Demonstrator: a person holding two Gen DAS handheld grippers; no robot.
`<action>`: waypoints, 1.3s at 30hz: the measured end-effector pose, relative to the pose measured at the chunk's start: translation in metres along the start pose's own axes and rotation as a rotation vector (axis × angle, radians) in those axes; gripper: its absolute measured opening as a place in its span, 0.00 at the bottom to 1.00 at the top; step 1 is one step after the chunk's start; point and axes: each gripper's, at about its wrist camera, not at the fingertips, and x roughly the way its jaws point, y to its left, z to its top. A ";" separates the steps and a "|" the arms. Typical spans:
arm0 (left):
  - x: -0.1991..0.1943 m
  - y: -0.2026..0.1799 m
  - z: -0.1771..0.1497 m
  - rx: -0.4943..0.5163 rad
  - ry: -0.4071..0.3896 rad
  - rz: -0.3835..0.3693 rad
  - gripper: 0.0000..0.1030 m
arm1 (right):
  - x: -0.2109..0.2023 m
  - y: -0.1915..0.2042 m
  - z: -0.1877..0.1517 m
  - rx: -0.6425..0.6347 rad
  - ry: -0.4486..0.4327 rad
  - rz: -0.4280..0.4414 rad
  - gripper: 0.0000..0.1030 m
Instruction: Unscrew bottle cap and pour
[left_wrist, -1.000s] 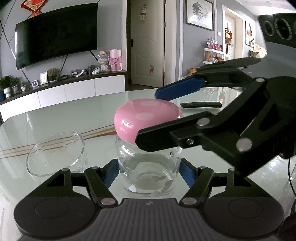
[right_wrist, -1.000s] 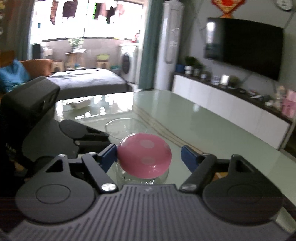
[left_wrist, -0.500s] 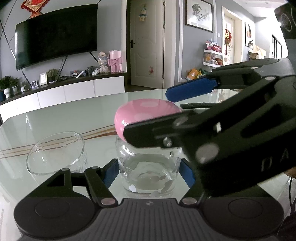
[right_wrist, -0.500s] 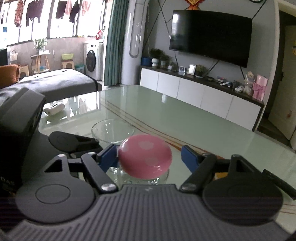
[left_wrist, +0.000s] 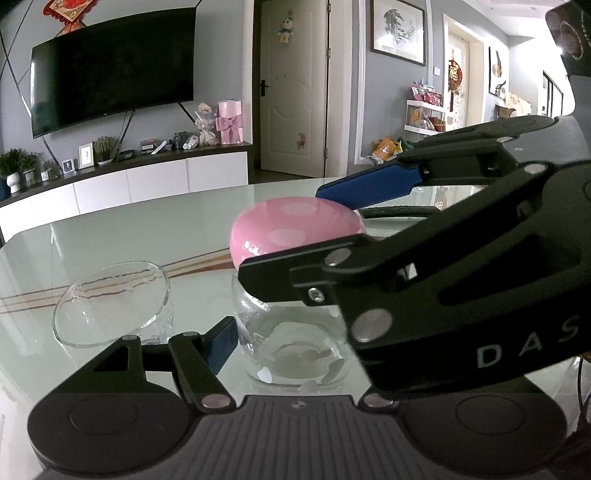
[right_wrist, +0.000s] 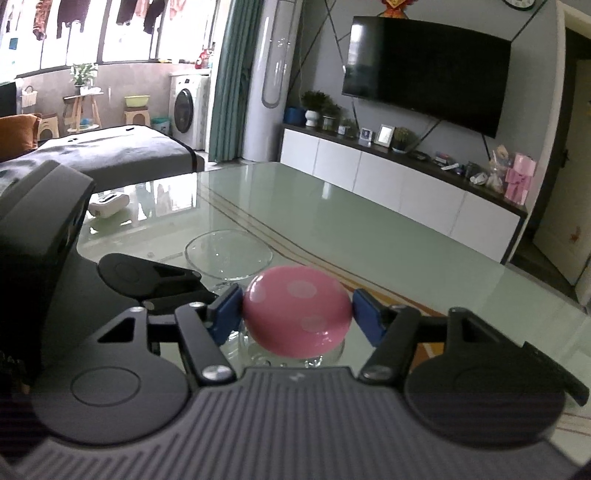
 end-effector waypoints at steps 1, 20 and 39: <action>0.000 0.000 0.000 0.000 0.000 -0.001 0.72 | 0.000 -0.004 -0.001 -0.003 -0.005 0.021 0.64; -0.001 0.001 -0.003 0.007 0.000 -0.001 0.72 | 0.003 -0.066 0.001 -0.046 -0.048 0.392 0.67; -0.002 0.006 -0.004 0.005 -0.005 -0.006 0.74 | -0.020 -0.046 -0.003 0.066 -0.065 0.142 0.84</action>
